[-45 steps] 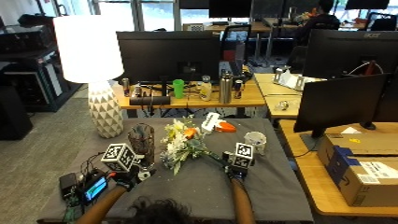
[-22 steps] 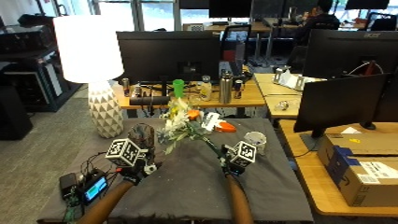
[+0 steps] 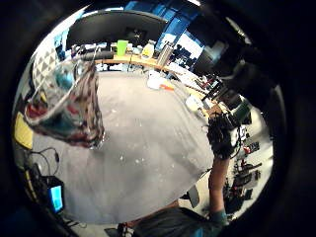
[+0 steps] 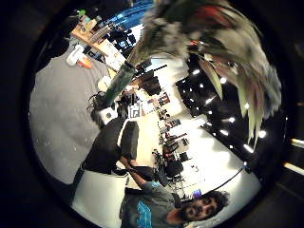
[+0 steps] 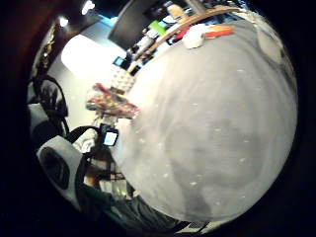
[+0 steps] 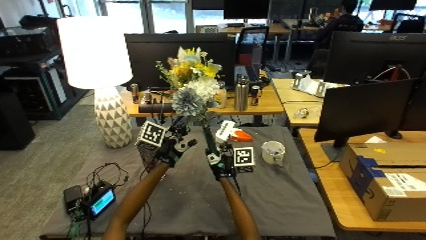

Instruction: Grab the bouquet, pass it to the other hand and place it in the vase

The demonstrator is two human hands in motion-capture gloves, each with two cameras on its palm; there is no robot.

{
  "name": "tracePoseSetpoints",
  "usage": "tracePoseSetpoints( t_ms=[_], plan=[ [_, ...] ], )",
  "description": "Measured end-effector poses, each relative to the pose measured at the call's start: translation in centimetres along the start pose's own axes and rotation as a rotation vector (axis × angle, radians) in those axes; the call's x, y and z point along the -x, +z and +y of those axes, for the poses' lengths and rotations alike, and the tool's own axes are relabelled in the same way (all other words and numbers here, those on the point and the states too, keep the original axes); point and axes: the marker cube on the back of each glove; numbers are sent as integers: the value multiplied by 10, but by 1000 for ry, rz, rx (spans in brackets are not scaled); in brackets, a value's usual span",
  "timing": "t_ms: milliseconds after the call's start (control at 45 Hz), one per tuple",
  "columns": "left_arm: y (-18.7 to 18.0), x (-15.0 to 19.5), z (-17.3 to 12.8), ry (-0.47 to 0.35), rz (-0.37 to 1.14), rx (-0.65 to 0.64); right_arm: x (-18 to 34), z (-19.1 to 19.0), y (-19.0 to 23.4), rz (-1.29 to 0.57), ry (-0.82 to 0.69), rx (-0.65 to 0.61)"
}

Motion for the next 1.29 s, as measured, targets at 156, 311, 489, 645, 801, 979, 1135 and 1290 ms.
tracePoseSetpoints(
  t_ms=[156,311,489,645,801,979,1135,1290],
  plan=[
    [17,-29,-25,104,194,43,27,10,44,-164,0,116],
    [14,-56,-22,138,286,-15,36,12,63,-162,-61,163],
    [8,-77,-15,84,436,-41,54,18,71,-204,-27,182],
    [4,-56,-29,82,511,48,52,16,73,-135,-30,298],
    [-42,-41,-53,214,452,-18,53,22,42,226,-45,504],
    [-154,-23,-78,482,-83,-260,55,15,-21,529,-35,367],
    [-199,-50,-55,242,232,-272,57,3,-63,586,-2,245],
    [-234,-28,-42,57,256,-316,57,-2,-88,601,24,176]
  ],
)
